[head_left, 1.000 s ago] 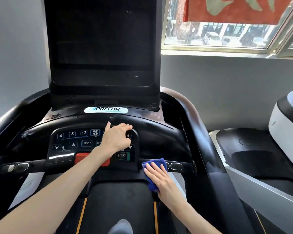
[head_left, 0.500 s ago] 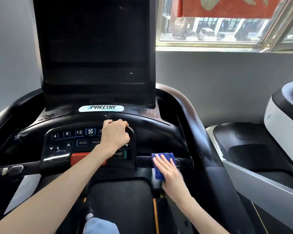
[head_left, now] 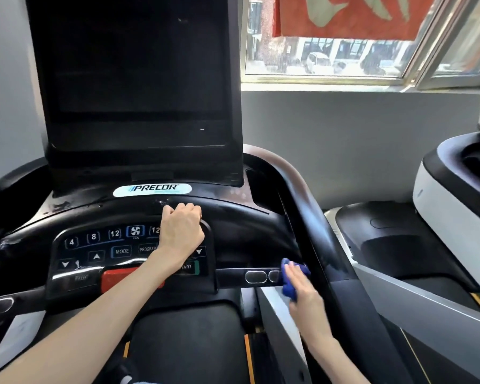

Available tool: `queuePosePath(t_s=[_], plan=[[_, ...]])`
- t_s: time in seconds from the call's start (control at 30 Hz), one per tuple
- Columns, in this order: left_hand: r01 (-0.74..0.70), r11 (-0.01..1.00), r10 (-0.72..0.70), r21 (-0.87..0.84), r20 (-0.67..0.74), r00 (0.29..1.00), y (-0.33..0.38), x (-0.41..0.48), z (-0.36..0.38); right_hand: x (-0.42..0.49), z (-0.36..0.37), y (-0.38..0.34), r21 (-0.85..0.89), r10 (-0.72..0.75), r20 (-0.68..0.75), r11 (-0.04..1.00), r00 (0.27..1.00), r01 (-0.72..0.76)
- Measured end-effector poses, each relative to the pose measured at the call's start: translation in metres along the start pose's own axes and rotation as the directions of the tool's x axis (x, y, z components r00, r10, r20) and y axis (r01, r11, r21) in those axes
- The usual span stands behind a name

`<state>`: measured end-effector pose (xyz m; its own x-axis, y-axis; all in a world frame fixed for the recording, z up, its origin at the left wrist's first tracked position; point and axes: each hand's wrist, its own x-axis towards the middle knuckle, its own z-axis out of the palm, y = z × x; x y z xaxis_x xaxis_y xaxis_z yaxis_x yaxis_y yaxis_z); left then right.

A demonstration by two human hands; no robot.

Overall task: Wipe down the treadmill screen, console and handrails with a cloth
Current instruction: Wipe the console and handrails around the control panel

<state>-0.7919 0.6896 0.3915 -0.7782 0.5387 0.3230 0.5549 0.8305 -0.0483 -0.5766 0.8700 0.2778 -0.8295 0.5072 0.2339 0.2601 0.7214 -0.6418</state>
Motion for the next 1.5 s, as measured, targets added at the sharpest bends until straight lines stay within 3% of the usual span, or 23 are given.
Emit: queuePosePath(t_s=[0.13, 0.23, 0.33, 0.4, 0.47, 0.5, 0.7, 0.83, 0.9, 0.97, 1.03, 1.1, 1.2, 1.3, 1.33, 1.4, 1.43, 1.5], plan=[[0.026, 0.990, -0.013, -0.138, 0.100, 0.995, -0.003, 0.010, -0.005, 0.029, -0.001, -0.021, 0.156, 0.221, 0.061, 0.961, 0.973, -0.228], [0.076, 0.979, -0.041, -0.188, 0.183, 0.982, -0.012, 0.023, -0.008, 0.084, -0.006, -0.045, 0.350, 0.201, -0.113, 0.925, 0.973, -0.150], [0.117, 0.962, -0.072, -0.245, 0.186, 0.980, -0.024, 0.033, -0.004, 0.143, -0.005, -0.058, 0.299, 0.235, -0.242, 0.941, 0.942, -0.158], [0.168, 0.951, -0.114, -0.260, 0.213, 0.971, -0.031, 0.041, -0.002, 0.163, 0.015, -0.068, 0.204, 0.192, -0.056, 0.963, 0.980, -0.177], [0.177, 0.958, -0.118, -0.225, 0.253, 0.960, -0.037, 0.049, 0.001, 0.167, 0.049, -0.079, 0.002, 0.145, 0.194, 0.989, 0.970, -0.148], [0.176, 0.962, -0.115, -0.210, 0.275, 0.955, -0.041, 0.052, 0.003, 0.168, 0.063, -0.085, -0.085, 0.133, 0.242, 0.990, 0.961, -0.116], [0.125, 0.988, -0.099, -0.087, 0.260, 0.961, -0.065, 0.067, 0.013, 0.213, 0.092, -0.132, -0.172, -0.124, 0.352, 0.966, 0.928, 0.194], [0.149, 0.983, -0.120, -0.106, 0.244, 0.962, -0.067, 0.075, 0.013, 0.225, 0.101, -0.142, -0.186, -0.211, 0.369, 0.938, 0.905, 0.294], [0.169, 0.981, -0.136, -0.099, 0.275, 0.952, -0.066, 0.076, 0.011, 0.224, 0.095, -0.119, -0.171, -0.168, 0.270, 0.960, 0.948, 0.219], [0.156, 0.985, -0.128, -0.075, 0.291, 0.948, -0.066, 0.075, 0.011, 0.221, 0.087, -0.096, -0.172, -0.022, 0.116, 0.984, 0.993, 0.042], [0.168, 0.983, -0.138, -0.079, 0.296, 0.945, -0.065, 0.074, 0.012, 0.222, 0.087, -0.094, -0.199, 0.169, 0.026, 0.967, 0.985, -0.160], [0.189, 0.977, -0.150, -0.098, 0.311, 0.939, -0.063, 0.074, 0.011, 0.224, 0.098, -0.116, -0.247, 0.234, 0.015, 0.943, 0.972, -0.223], [0.224, 0.968, -0.182, -0.109, 0.306, 0.935, -0.061, 0.076, 0.008, 0.225, 0.117, -0.158, -0.207, -0.024, 0.180, 0.976, 0.983, 0.062], [0.220, 0.970, -0.182, -0.101, 0.295, 0.938, -0.063, 0.076, 0.006, 0.233, 0.118, -0.165, -0.143, -0.195, 0.360, 0.955, 0.912, 0.261], [0.215, 0.970, -0.175, -0.112, 0.293, 0.940, -0.065, 0.075, 0.007, 0.234, 0.114, -0.155, -0.140, -0.210, 0.326, 0.954, 0.922, 0.266], [0.224, 0.962, -0.169, -0.159, 0.300, 0.939, -0.069, 0.074, 0.007, 0.232, 0.106, -0.127, -0.151, -0.143, 0.060, 0.977, 0.988, 0.151], [0.233, 0.955, -0.170, -0.183, 0.306, 0.937, -0.070, 0.074, 0.007, 0.230, 0.101, -0.115, -0.143, -0.029, -0.055, 0.990, 0.998, 0.021], [0.258, 0.943, -0.181, -0.213, 0.324, 0.929, -0.071, 0.075, 0.006, 0.227, 0.099, -0.111, -0.171, 0.192, -0.101, 0.963, 0.976, -0.207]])
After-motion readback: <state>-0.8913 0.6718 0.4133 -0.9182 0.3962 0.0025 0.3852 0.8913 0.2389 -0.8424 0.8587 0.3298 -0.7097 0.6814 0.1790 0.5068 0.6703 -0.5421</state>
